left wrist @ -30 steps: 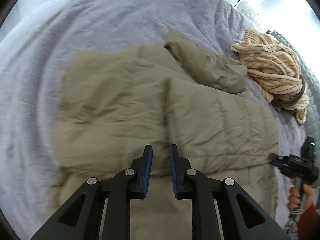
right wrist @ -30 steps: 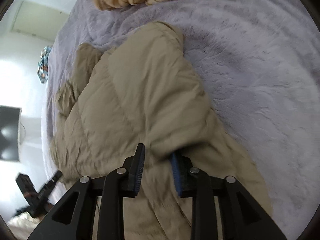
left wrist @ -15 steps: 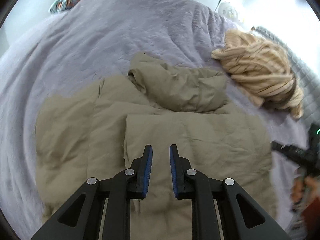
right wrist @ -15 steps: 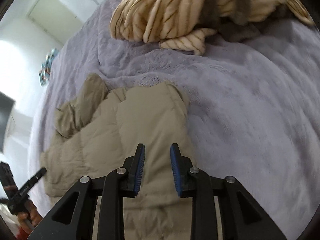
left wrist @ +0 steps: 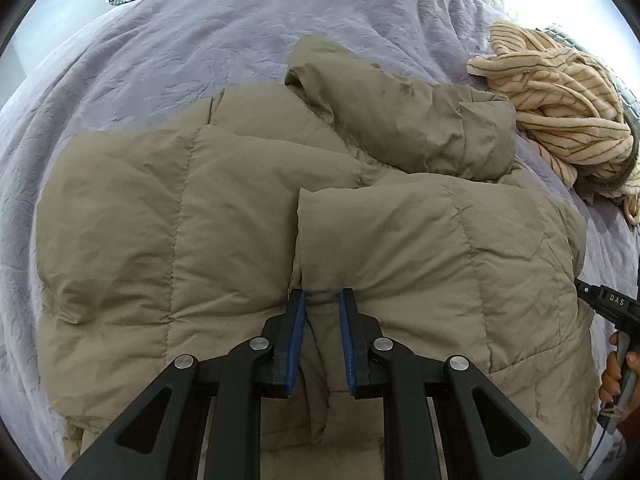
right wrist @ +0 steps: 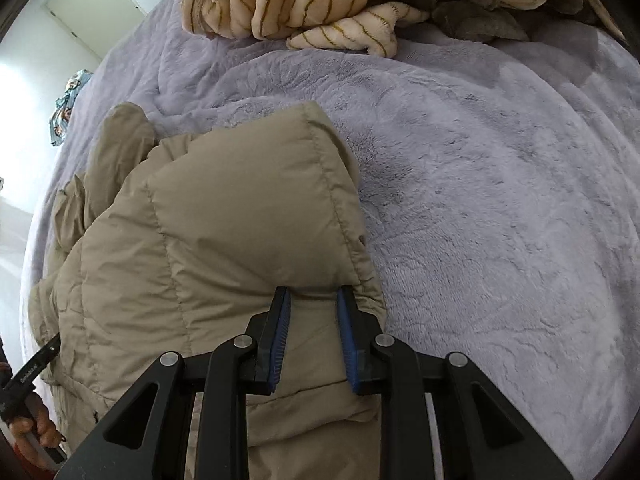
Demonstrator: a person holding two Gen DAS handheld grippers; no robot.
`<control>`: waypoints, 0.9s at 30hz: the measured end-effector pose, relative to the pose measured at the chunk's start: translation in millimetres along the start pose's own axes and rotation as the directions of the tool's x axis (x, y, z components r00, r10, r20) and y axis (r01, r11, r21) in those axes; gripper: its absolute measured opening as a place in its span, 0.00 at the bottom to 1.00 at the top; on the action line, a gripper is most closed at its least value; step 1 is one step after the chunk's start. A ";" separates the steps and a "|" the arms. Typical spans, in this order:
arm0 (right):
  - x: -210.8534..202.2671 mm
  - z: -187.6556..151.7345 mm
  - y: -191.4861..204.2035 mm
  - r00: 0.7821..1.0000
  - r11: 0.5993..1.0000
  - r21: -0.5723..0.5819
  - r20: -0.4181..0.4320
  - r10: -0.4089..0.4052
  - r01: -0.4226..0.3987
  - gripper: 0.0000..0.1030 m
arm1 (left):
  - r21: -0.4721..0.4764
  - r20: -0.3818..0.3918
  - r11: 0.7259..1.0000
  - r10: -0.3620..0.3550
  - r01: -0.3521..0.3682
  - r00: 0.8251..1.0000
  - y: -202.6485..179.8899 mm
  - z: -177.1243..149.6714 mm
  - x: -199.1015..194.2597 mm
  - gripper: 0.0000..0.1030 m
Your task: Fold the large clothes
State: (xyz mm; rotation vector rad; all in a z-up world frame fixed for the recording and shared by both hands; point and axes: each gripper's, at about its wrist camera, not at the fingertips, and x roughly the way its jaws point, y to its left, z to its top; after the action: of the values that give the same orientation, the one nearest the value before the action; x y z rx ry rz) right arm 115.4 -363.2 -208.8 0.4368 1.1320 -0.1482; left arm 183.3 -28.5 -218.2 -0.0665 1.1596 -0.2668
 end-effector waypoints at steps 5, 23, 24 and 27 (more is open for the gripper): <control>-20.9 -3.6 -0.8 1.000 1.000 0.031 -0.002 0.000 0.000 0.28 | -0.006 -0.010 1.000 0.020 -0.020 1.000 0.2 -0.4 -18.5 0.19; -82.2 -87.0 15.6 0.995 0.992 0.111 -0.073 0.062 -0.053 0.37 | 0.028 -0.020 0.997 0.073 -0.072 0.997 5.6 -55.7 -88.5 0.54; -84.3 -91.7 16.7 0.995 0.992 0.114 -0.077 0.064 -0.055 0.38 | 0.022 -0.003 0.997 0.079 -0.079 0.997 6.0 -60.4 -94.9 0.86; -90.3 -105.9 20.6 0.992 0.991 0.119 -0.097 0.077 -0.066 0.38 | 0.042 0.038 0.996 0.073 -0.074 0.997 4.3 -71.4 -112.9 0.90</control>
State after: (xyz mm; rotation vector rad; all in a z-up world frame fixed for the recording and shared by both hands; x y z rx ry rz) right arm -5.4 -310.5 -159.4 0.5930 1.2095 -0.1306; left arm 76.9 9.1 -146.6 0.0093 1.1175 -0.2245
